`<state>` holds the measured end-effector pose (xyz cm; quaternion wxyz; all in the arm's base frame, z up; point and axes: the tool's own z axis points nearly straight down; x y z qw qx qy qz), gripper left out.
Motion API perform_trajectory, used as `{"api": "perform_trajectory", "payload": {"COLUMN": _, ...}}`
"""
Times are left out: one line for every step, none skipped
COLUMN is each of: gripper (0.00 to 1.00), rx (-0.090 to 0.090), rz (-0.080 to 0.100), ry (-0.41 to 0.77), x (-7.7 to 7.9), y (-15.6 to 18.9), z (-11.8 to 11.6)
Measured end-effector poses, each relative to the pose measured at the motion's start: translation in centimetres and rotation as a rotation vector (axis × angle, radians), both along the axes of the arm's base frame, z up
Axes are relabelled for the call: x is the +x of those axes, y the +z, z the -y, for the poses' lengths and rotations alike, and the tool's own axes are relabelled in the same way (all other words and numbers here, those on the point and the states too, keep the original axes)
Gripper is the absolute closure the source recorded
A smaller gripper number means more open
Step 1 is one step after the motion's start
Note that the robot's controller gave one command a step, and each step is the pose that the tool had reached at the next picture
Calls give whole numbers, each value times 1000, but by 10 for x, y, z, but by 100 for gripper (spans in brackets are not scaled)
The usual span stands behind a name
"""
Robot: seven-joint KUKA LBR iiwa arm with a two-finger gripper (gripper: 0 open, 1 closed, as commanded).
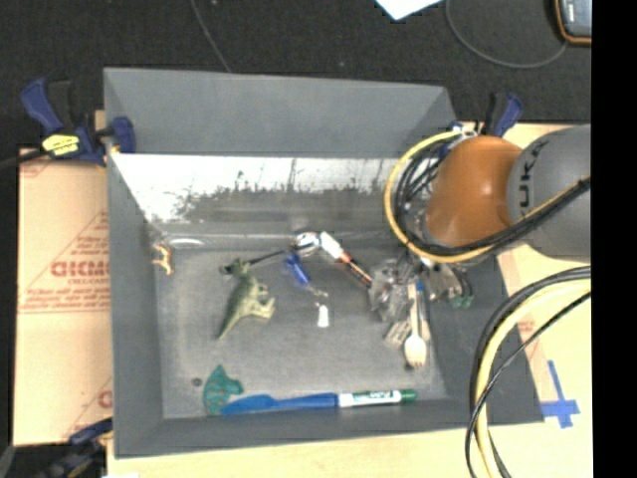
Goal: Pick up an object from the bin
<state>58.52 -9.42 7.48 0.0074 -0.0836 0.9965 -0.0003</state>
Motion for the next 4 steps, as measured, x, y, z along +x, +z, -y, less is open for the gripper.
{"api": "perform_trajectory", "payload": {"gripper": 100, "rx": 2, "rz": 4, "ry": -204, "x": 10, "y": -1, "z": -5}}
{"api": "perform_trajectory", "payload": {"gripper": 100, "rx": 6, "rz": 4, "ry": -388, "x": 10, "y": 11, "z": -7}}
{"api": "perform_trajectory", "payload": {"gripper": 100, "rx": 5, "rz": -2, "ry": -373, "x": 9, "y": 52, "z": -6}}
{"api": "perform_trajectory", "payload": {"gripper": 100, "rx": 6, "rz": 10, "ry": -376, "x": 12, "y": 81, "z": -5}}
